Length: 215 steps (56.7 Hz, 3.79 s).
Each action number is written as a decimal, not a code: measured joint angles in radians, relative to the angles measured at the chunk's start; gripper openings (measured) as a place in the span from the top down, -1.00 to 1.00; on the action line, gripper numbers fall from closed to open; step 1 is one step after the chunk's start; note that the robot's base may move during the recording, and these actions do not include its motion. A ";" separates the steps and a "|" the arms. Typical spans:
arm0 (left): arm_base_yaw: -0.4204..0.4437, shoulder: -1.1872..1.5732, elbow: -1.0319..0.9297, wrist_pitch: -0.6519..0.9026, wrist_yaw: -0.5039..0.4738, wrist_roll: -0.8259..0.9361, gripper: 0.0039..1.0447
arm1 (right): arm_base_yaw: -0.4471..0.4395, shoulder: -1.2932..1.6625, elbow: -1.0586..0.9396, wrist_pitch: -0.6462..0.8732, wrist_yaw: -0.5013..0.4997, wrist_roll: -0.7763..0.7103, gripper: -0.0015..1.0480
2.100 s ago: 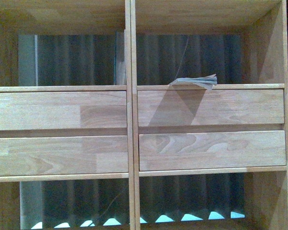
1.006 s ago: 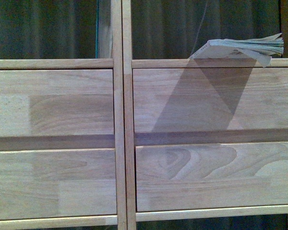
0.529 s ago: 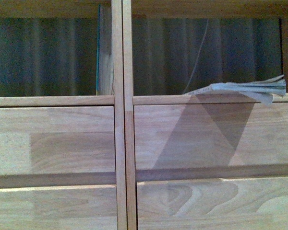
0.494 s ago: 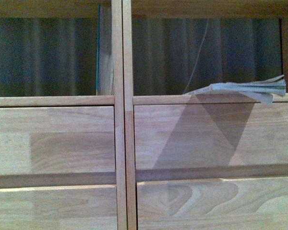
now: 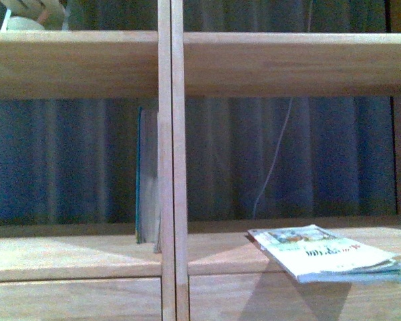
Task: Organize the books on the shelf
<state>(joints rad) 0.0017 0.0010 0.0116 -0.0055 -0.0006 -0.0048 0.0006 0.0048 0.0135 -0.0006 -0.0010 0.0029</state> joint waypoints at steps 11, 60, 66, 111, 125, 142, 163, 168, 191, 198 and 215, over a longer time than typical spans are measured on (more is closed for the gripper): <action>0.000 0.000 0.000 0.000 0.000 0.000 -0.86 | 0.000 0.000 0.000 0.000 0.001 0.000 -0.86; 0.000 0.000 0.000 0.000 0.000 0.000 -0.86 | 0.060 1.190 0.615 0.191 0.137 0.741 -0.86; 0.000 0.000 0.000 0.000 0.000 0.000 -0.86 | 0.113 1.283 0.702 0.186 0.154 0.814 -0.86; 0.000 0.000 0.000 0.000 0.000 0.000 -0.86 | 0.223 1.724 1.053 0.203 0.218 1.184 -0.86; 0.000 0.000 0.000 0.000 0.000 0.000 -0.86 | 0.223 1.780 1.121 0.188 0.219 1.266 -0.86; 0.000 0.000 0.000 0.000 0.000 0.000 -0.86 | 0.226 1.800 1.167 0.167 0.268 1.279 -0.73; 0.000 0.000 0.000 0.000 0.000 0.000 -0.86 | 0.218 1.800 1.167 0.204 0.267 1.273 0.32; 0.000 0.000 0.000 0.000 0.000 0.000 -0.86 | 0.218 1.791 1.154 0.226 0.267 1.256 0.57; 0.000 0.000 0.000 0.000 0.000 0.000 -0.86 | 0.183 1.657 1.022 0.296 0.209 1.134 0.86; 0.000 0.000 0.000 0.000 0.000 0.000 -0.86 | 0.156 1.588 0.975 0.322 0.165 1.077 0.86; 0.000 0.000 0.000 0.000 0.000 0.000 -0.86 | 0.105 1.384 0.927 0.348 -0.027 0.906 0.86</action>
<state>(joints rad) 0.0017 0.0010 0.0116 -0.0055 -0.0002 -0.0048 0.1051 1.3888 0.9401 0.3477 -0.0277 0.9085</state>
